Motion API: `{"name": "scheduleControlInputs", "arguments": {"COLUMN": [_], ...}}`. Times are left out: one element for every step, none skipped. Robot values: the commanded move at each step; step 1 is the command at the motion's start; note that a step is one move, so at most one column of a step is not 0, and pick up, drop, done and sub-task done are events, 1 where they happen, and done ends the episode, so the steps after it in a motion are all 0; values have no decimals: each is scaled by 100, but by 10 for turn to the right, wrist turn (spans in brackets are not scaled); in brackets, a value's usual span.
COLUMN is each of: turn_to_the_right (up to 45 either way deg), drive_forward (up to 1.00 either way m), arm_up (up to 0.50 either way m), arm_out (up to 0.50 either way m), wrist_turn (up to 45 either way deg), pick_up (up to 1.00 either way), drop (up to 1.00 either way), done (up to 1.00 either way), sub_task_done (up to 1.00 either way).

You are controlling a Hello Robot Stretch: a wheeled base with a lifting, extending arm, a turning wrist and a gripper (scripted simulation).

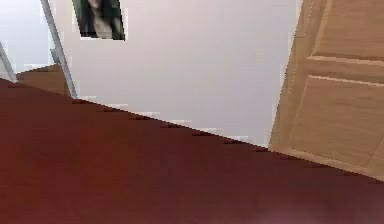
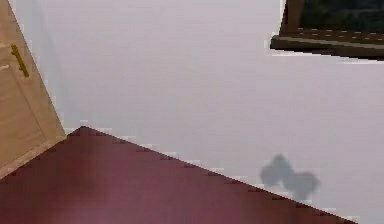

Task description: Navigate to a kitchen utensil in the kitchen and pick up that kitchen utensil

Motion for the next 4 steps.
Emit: {"name": "scheduleControlInputs", "arguments": {"turn_to_the_right": [0,-450,-150,-30], "drive_forward": [5,0,0,0], "arm_up": [0,0,0,0], "arm_out": [0,0,0,0], "wrist_turn": [0,0,0,0], "pick_up": [0,0,0,0], "drop": [0,0,0,0], "done": [0,0,0,0], "sub_task_done": [0,0,0,0]}}
